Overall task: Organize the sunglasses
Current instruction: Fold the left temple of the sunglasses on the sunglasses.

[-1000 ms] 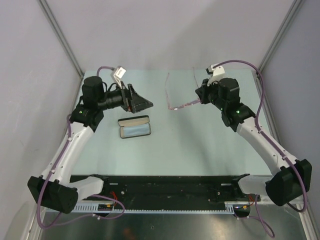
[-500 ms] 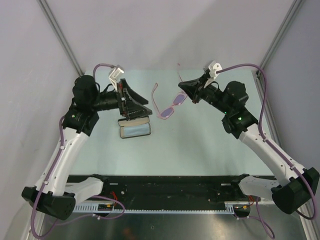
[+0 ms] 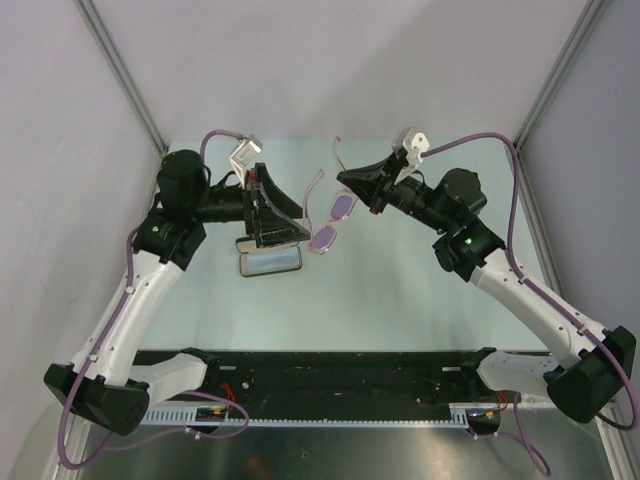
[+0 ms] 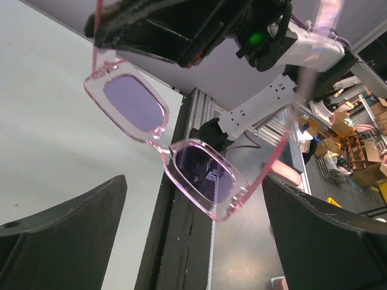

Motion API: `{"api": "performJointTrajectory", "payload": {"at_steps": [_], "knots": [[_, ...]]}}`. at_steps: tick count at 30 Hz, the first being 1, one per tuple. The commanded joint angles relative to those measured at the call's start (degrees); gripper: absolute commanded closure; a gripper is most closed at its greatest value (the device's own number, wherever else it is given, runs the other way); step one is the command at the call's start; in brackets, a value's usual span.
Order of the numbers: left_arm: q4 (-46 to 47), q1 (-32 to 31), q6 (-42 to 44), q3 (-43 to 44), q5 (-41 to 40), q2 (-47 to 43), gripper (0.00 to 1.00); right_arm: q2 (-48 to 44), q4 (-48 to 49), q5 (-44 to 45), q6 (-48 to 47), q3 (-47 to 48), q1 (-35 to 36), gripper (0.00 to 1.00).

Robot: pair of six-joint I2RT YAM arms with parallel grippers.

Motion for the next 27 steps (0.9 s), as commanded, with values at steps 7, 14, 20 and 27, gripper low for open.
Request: {"api": "performJointTrajectory", "payload": {"at_steps": [7, 14, 20, 27], "knots": [[1.0, -2.0, -0.7, -0.7, 0.0, 3.2, 0.00, 0.9, 4.1, -1.2, -2.1, 4.7, 5.5, 1.00], [1.0, -2.4, 2.0, -2.0, 4.0, 2.2, 0.00, 0.8, 5.1, -1.9, -2.5, 5.8, 5.8, 1.00], [1.0, -2.5, 4.2, -2.8, 9.1, 1.4, 0.00, 0.0, 5.8, -4.6, -4.8, 6.6, 5.8, 1.00], [1.0, -4.0, 7.9, -2.6, 14.7, -0.9, 0.00, 0.6, -1.8, -11.4, -8.8, 11.4, 5.0, 1.00]]}}
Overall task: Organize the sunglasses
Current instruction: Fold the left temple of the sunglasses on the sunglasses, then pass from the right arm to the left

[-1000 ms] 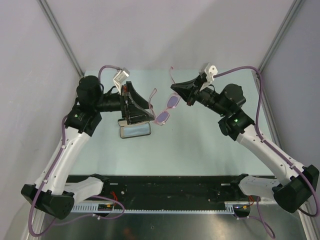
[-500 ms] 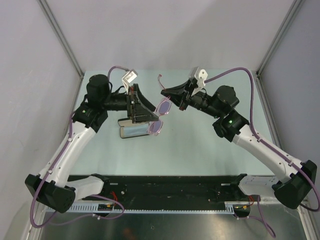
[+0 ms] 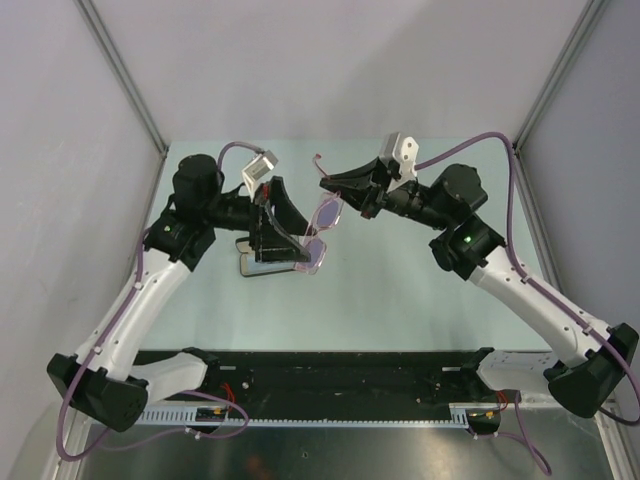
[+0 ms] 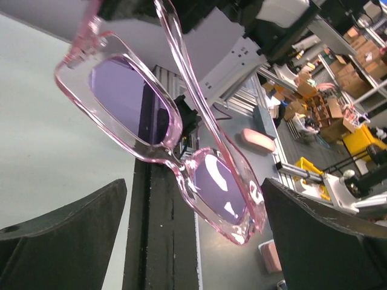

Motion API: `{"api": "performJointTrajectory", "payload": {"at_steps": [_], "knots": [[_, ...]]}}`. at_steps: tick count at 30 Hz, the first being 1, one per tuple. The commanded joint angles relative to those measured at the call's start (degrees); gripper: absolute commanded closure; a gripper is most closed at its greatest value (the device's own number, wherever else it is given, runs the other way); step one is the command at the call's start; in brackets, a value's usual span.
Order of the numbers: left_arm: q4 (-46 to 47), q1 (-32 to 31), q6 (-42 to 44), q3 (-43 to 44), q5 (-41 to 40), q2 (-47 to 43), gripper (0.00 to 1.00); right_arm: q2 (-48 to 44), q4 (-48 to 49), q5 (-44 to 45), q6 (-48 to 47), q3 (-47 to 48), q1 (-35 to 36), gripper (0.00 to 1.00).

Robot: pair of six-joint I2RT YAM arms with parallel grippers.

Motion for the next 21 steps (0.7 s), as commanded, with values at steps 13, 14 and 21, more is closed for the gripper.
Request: {"api": "performJointTrajectory", "payload": {"at_steps": [13, 14, 21], "knots": [[1.2, -2.2, 1.9, 3.3, -2.2, -3.7, 0.00, 2.5, -19.2, -13.0, -10.6, 15.2, -0.3, 1.00], [1.2, -2.0, 1.3, 4.4, -5.5, -3.9, 0.00, 2.1, -19.7, -13.2, -10.9, 15.3, -0.4, 1.00], [1.8, 0.5, 0.6, 6.6, -3.5, -5.0, 0.00, 0.1, -20.8, -14.3, -11.8, 15.3, -0.4, 1.00]]}}
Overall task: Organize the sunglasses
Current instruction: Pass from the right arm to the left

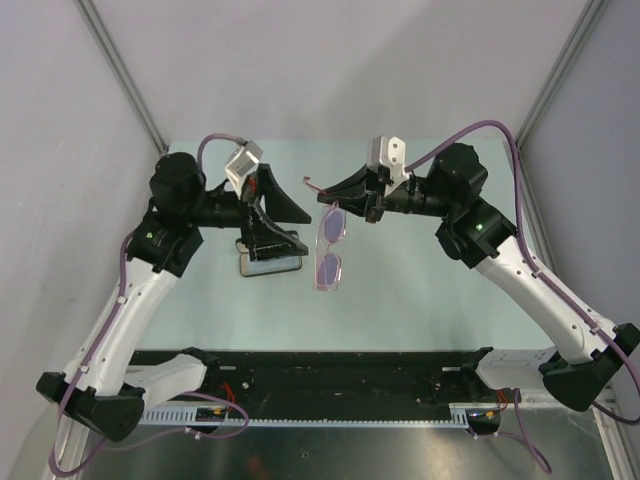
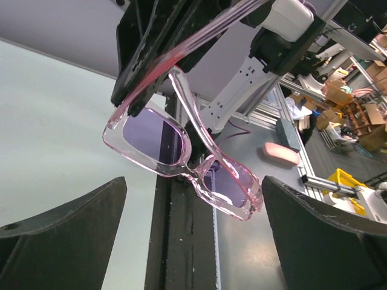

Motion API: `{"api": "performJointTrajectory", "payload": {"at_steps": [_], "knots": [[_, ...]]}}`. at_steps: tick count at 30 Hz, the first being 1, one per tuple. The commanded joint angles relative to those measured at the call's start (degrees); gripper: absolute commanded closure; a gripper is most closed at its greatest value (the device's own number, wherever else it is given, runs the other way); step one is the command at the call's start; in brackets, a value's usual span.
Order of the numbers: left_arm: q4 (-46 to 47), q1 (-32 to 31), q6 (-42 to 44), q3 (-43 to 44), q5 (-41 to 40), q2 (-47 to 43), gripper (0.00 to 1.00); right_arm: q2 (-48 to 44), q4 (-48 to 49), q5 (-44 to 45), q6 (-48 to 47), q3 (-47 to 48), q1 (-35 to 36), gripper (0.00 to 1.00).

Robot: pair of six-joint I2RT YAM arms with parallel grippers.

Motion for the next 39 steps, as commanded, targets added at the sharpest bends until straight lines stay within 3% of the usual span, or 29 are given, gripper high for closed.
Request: {"api": "performJointTrajectory", "payload": {"at_steps": [1, 5, 10, 13, 20, 26, 33, 39], "knots": [[1.7, 1.6, -0.2, 2.3, 0.7, -2.1, 0.00, -2.8, -0.5, -2.1, -1.1, 2.6, 0.1, 1.00], [2.1, 1.7, -4.7, 1.7, 1.3, 0.7, 0.05, -3.6, 0.8, 0.0, -1.2, 2.4, 0.8, 1.00], [2.6, 1.5, -11.1, 0.9, -0.5, 5.8, 0.30, -3.6, 2.8, 3.7, -3.0, 1.4, 2.6, 1.00], [3.1, 1.0, -15.0, 0.7, -0.1, 8.9, 0.38, -3.0, 5.0, 5.2, -4.3, 1.5, 4.2, 1.00], [6.1, 0.8, -14.1, -1.3, 5.6, 6.4, 0.41, -1.4, 5.1, 9.9, -7.8, 1.5, 6.6, 1.00], [7.3, 7.2, -16.2, -5.5, 4.5, 4.5, 0.43, -0.8, 5.4, 12.5, -9.3, 1.4, 6.6, 1.00], [9.5, 7.1, -16.8, -4.2, 5.8, 3.4, 0.35, -0.5, 5.9, 16.3, -11.7, 1.1, 7.0, 1.00], [14.9, 4.7, -19.5, -3.8, 7.2, 2.7, 0.36, 0.1, 7.6, 16.0, -11.5, 1.0, 7.1, 1.00]]}}
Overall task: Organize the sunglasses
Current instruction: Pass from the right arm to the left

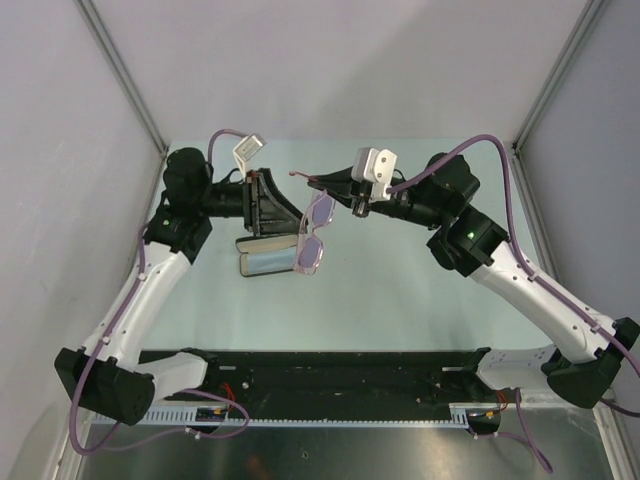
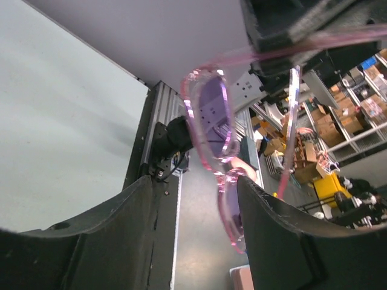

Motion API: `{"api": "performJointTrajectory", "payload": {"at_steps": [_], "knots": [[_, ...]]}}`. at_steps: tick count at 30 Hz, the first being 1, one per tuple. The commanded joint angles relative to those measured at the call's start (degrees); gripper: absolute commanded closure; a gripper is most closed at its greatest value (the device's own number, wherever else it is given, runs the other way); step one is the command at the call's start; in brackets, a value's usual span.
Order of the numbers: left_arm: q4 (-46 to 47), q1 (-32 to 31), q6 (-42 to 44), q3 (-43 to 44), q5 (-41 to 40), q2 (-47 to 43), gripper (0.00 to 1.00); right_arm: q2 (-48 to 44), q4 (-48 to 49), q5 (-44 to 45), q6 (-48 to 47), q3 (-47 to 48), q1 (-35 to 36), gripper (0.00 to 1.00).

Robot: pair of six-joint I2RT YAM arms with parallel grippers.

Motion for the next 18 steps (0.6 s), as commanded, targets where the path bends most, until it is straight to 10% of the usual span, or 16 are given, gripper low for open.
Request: {"api": "performJointTrajectory", "payload": {"at_steps": [1, 5, 18], "knots": [[6.6, -2.2, -3.3, 1.1, 2.9, -2.2, 0.38, 0.3, 4.5, 1.1, -0.7, 0.9, 0.4, 1.00], [29.6, -2.3, -19.6, -6.0, 3.2, -2.2, 0.50, 0.6, 5.7, 0.7, -0.2, 0.8, 0.5, 1.00], [30.6, -2.4, -21.5, -4.4, 3.8, -0.5, 0.64, 1.2, 6.1, -0.4, -0.2, 0.7, 0.7, 1.00]]}}
